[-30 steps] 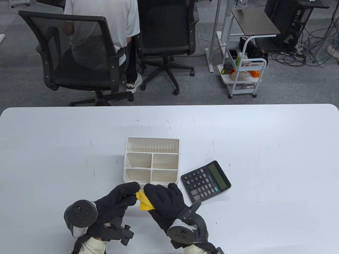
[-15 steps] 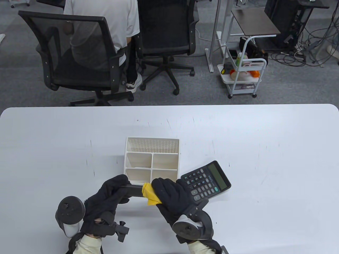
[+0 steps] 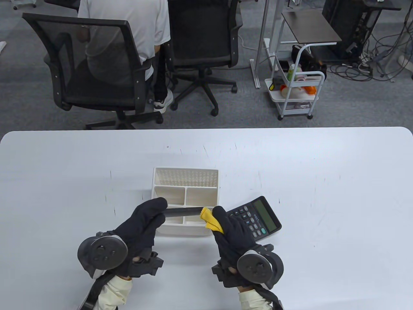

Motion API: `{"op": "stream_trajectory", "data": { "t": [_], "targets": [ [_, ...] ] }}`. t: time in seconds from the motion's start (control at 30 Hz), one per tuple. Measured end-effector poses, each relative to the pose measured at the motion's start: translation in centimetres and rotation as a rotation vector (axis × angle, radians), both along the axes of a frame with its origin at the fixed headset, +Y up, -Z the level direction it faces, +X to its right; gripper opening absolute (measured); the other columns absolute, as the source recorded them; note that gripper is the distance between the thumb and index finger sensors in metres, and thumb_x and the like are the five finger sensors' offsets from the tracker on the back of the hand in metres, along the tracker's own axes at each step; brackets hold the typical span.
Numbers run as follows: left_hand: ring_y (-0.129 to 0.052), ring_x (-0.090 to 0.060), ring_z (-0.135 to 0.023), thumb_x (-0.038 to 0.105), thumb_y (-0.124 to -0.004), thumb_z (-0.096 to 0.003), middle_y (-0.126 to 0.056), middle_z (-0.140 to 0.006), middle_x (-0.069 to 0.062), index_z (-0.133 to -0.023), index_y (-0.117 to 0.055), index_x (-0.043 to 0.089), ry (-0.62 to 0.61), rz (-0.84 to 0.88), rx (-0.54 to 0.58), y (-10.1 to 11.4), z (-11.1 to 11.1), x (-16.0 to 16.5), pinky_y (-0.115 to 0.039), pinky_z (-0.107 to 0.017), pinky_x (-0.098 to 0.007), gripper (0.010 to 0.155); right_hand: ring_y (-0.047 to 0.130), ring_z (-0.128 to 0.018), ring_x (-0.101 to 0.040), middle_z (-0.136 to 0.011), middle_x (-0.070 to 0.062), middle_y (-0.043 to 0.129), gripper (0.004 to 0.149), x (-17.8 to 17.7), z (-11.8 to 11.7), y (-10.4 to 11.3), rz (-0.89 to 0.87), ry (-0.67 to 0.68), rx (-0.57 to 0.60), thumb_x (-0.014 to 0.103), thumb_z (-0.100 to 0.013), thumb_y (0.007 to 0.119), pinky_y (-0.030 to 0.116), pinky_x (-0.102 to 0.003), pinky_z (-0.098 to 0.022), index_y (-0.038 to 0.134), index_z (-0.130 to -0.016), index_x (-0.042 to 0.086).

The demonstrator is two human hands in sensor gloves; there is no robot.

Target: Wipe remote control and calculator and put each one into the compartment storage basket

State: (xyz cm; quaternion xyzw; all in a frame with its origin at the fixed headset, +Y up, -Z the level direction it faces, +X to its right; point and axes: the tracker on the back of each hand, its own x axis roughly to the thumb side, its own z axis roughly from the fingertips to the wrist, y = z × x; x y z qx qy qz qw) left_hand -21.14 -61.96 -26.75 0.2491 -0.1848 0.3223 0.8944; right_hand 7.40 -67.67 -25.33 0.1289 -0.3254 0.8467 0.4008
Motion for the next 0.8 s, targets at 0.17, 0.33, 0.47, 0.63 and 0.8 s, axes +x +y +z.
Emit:
{"op": "stream_trajectory", "data": {
  "t": [0.17,0.33,0.47,0.63,0.8],
  "targets": [
    [-0.108,-0.029,-0.069,0.026,-0.08,-0.05,-0.088,-0.096,-0.001,-0.095,-0.074,0.035,0.054,-0.284,0.007,-0.3,-2.4,3.1,-0.097,-0.047,-0.039,0.046,0.099,-0.059,-0.034,-0.078,-0.016,0.098,0.048,0.9,-0.6,-0.5,-0.063,-0.005,-0.045,0.027,-0.055,0.075,0.07,-0.063,-0.055,0.082,-0.094,0.001],
    [-0.106,-0.027,-0.071,0.028,-0.08,-0.0502,-0.088,-0.096,0.001,-0.094,-0.075,0.039,0.078,-0.432,-0.037,-1.3,-4.6,5.6,-0.096,-0.049,-0.039,0.045,0.099,-0.06,-0.034,-0.079,-0.016,0.098,0.047,1.3,-0.9,-0.8,-0.072,-0.012,-0.065,0.028,-0.055,0.075,0.07,-0.062,-0.055,0.082,-0.094,0.002],
    [-0.104,-0.024,-0.072,0.031,-0.08,-0.0499,-0.088,-0.096,0.002,-0.092,-0.078,0.043,0.116,-0.489,-0.111,-2.4,-6.2,6.8,-0.094,-0.051,-0.038,0.044,0.098,-0.06,-0.034,-0.079,-0.016,0.098,0.048,1.3,-1.1,-1.2,-0.065,-0.008,-0.088,0.028,-0.055,0.075,0.07,-0.063,-0.055,0.082,-0.095,0.002],
    [-0.101,-0.023,-0.076,0.032,-0.08,-0.0499,-0.087,-0.097,0.007,-0.093,-0.078,0.045,0.146,-0.565,-0.161,-3.7,-7.2,7.8,-0.091,-0.052,-0.04,0.045,0.098,-0.06,-0.035,-0.079,-0.016,0.098,0.048,1.2,-1.3,-1.5,-0.051,-0.002,-0.104,0.028,-0.055,0.075,0.07,-0.063,-0.055,0.081,-0.095,0.002],
    [-0.095,-0.025,-0.082,0.031,-0.077,-0.0506,-0.086,-0.099,0.009,-0.095,-0.076,0.045,0.174,-0.647,-0.197,-5.0,-7.8,8.4,-0.088,-0.056,-0.041,0.046,0.098,-0.061,-0.035,-0.08,-0.016,0.098,0.048,1.0,-1.3,-1.7,-0.035,0.005,-0.122,0.028,-0.055,0.075,0.069,-0.063,-0.056,0.081,-0.095,0.002]
  ]
}}
